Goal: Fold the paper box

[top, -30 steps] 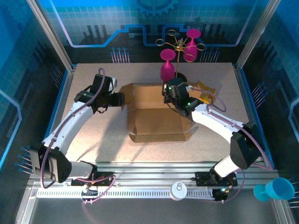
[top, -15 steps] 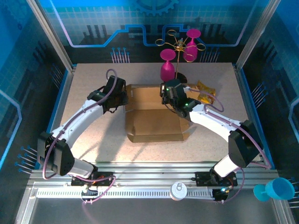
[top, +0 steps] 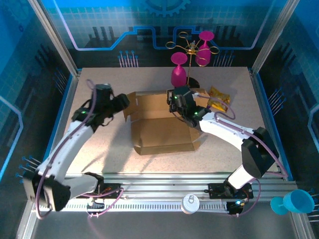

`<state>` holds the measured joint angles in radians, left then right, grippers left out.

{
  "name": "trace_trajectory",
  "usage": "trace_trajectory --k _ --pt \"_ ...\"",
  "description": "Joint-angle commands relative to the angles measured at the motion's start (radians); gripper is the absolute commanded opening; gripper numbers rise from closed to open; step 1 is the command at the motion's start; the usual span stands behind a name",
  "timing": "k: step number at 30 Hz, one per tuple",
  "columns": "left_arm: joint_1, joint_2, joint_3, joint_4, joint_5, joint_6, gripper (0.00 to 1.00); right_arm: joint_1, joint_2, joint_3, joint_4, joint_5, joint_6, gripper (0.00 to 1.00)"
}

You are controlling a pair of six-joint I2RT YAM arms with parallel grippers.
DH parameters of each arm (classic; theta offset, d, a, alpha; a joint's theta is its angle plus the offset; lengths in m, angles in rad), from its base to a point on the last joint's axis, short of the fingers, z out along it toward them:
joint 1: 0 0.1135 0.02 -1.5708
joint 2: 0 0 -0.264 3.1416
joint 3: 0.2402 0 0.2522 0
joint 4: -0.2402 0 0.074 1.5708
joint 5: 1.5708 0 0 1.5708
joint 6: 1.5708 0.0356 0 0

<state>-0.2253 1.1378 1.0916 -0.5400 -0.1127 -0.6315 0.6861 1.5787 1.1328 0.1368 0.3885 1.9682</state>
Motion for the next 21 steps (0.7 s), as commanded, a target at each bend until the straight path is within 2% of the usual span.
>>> trace_trajectory --k 1,7,16,21 --pt "0.094 -0.095 -0.037 -0.010 0.123 -0.040 0.66 0.033 0.032 -0.007 0.071 0.033 -0.027 0.00" --pt "0.242 -0.124 -0.095 0.005 0.227 -0.080 0.61 0.042 0.069 -0.083 0.256 0.007 -0.103 0.00" --pt "0.280 -0.083 -0.161 0.031 0.251 -0.059 0.60 0.048 0.145 -0.148 0.451 -0.077 -0.154 0.00" --pt "0.300 -0.045 -0.185 0.001 0.261 -0.001 0.56 0.046 0.166 -0.142 0.451 -0.106 -0.171 0.00"
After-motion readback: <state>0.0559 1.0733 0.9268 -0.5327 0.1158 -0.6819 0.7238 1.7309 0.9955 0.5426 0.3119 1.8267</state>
